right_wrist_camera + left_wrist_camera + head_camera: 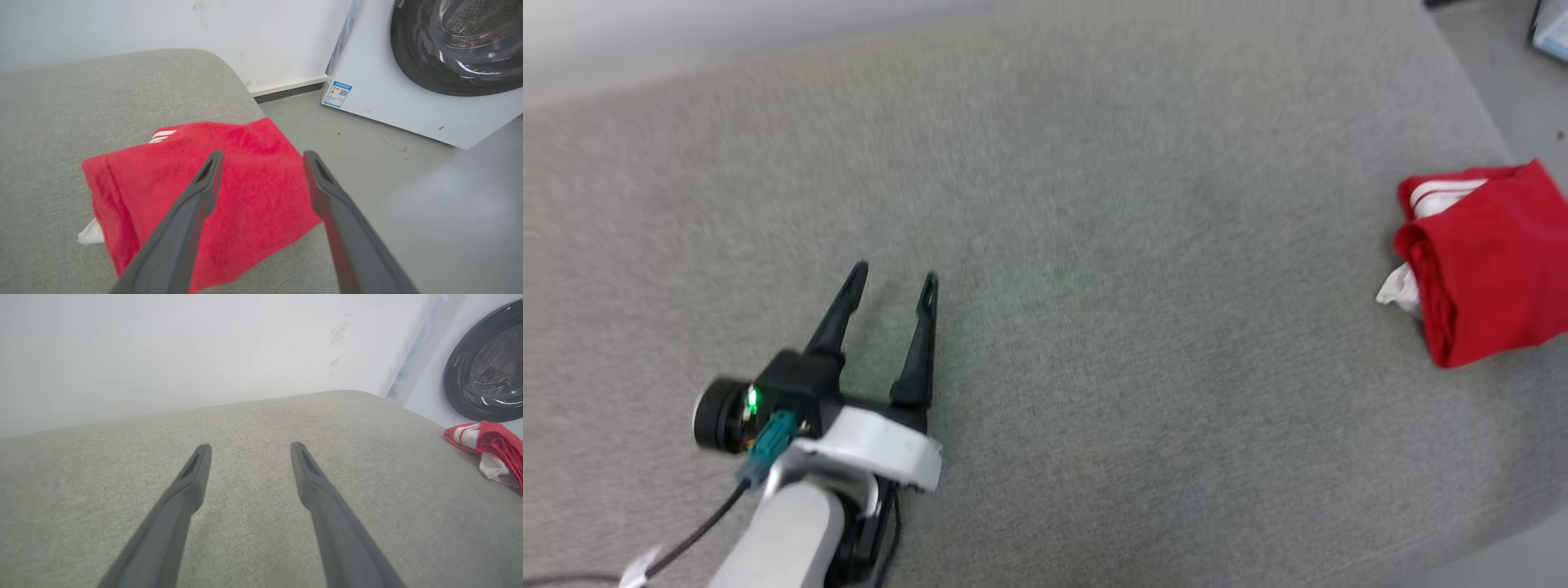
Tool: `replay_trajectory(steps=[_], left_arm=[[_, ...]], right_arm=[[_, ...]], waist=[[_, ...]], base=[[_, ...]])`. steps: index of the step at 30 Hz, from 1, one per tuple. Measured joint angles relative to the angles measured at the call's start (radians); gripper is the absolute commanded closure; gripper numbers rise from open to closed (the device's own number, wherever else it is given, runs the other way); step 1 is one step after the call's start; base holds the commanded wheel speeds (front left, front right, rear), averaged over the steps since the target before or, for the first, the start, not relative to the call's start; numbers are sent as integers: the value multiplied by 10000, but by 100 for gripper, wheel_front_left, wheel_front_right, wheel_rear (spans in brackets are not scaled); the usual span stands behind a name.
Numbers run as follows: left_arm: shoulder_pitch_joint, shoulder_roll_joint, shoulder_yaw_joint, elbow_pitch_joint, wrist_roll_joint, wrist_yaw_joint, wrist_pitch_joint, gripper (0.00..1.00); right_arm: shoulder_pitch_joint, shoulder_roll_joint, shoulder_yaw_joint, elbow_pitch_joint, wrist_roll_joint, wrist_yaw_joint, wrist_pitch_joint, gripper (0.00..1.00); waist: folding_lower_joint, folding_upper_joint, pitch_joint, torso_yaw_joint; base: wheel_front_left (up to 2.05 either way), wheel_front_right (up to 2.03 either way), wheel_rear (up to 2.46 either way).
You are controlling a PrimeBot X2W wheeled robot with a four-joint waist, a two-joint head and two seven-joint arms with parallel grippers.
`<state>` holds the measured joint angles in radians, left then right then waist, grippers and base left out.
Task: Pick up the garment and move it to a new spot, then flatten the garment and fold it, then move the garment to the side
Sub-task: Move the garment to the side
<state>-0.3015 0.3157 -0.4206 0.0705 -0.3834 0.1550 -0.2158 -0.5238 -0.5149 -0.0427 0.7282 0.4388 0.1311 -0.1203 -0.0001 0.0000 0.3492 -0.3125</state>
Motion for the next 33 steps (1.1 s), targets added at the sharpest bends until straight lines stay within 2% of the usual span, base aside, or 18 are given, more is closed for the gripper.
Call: replay_trajectory(steps=[8, 14, 25, 33], left_arm=[[1198, -171, 332, 150, -439, 313, -263, 0], [1688, -182, 502, 314, -577, 391, -347, 0], [2413, -84, 1392, 508, -709, 754, -439, 0], [3411, 81, 1628, 472, -671, 677, -443, 0]], right_arm=[[2392, 1262, 192, -2265, -562, 0, 362, 0], [3562, 2307, 215, -4289, -991, 2, 656, 0], [4744, 3331, 67, -6773, -1881, 0, 871, 0], [5821, 3822, 15, -7657, -2305, 0, 1275, 0]], waist=[[-1, 0, -1551, 246], [-2, 0, -2186, 937], [-1, 0, -2842, 2342], [-1, 0, -3587, 2701]], base=[[0, 0, 0], [0, 0, 0], [0, 0, 0], [0, 0, 0]])
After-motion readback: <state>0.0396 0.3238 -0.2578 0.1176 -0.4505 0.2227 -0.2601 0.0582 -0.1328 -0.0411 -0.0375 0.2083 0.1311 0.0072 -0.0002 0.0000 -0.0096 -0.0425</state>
